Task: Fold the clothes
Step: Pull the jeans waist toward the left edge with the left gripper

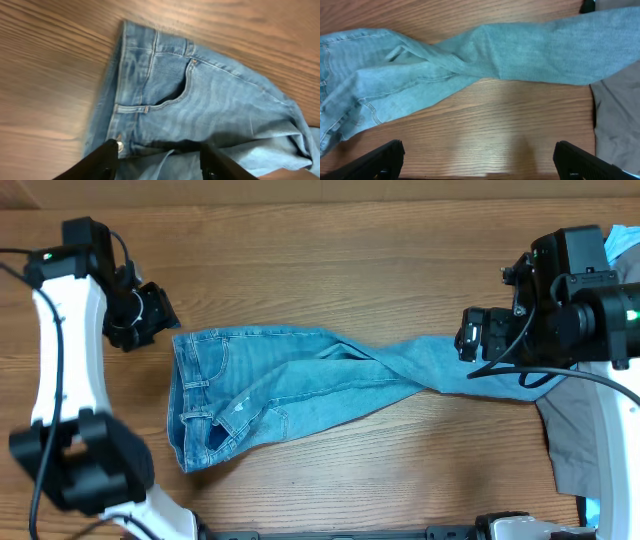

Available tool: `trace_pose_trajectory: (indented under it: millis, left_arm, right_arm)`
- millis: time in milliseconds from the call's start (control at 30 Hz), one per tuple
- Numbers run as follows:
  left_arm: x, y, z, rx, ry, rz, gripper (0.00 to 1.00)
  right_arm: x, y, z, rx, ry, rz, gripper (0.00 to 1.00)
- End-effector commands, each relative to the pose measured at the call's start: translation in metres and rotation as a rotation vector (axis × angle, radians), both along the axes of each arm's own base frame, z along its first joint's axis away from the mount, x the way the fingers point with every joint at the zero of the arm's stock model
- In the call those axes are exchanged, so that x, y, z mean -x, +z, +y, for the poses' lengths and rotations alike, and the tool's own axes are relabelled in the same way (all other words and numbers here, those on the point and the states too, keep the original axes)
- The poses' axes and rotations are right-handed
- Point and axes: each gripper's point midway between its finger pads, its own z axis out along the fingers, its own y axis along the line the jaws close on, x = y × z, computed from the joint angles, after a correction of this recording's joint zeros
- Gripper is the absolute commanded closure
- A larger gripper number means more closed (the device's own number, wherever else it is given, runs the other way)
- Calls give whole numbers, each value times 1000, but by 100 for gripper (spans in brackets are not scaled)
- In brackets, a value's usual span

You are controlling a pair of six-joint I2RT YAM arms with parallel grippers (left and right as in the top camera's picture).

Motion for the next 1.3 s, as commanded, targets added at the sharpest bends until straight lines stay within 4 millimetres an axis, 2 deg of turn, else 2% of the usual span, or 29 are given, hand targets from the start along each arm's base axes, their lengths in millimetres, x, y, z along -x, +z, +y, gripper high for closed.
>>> trace_pose_trajectory:
  millis: [0,33,67,233,367,467,767,1067,1167,1267]
  left_arm:
    - [-10,-43,-11,109,3,85,43]
    - [-13,-52,-10,112,7,94,35]
    - [-15,-56,-9,115,15,96,31]
    - [-33,-63,-1,106,50,39,30]
    - [-34,-69,6,69,52,46,23]
    - [-31,-82,16,30,69,84,24]
    - [-37,-117,18,50,108,133,22]
    - [-45,-124,19,48,145,116,27]
    - [-46,-126,17,47,143,113,35]
    - [-46,-128,15,47,137,112,38]
  right_arm:
    - [3,-6,-3,13,-4,17,0]
    - [3,-7,-3,14,-4,20,0]
    - [3,-7,-3,14,-4,22,0]
    - [3,-7,-3,14,-4,22,0]
    - [3,-7,-3,14,-4,22,0]
    - [3,-7,-3,14,-4,22,0]
    - [4,-7,-3,14,-4,23,0]
    - [3,-7,-3,13,-4,22,0]
    - [4,-7,-3,13,-4,23,0]
    - [4,-7,-3,14,-4,23,0]
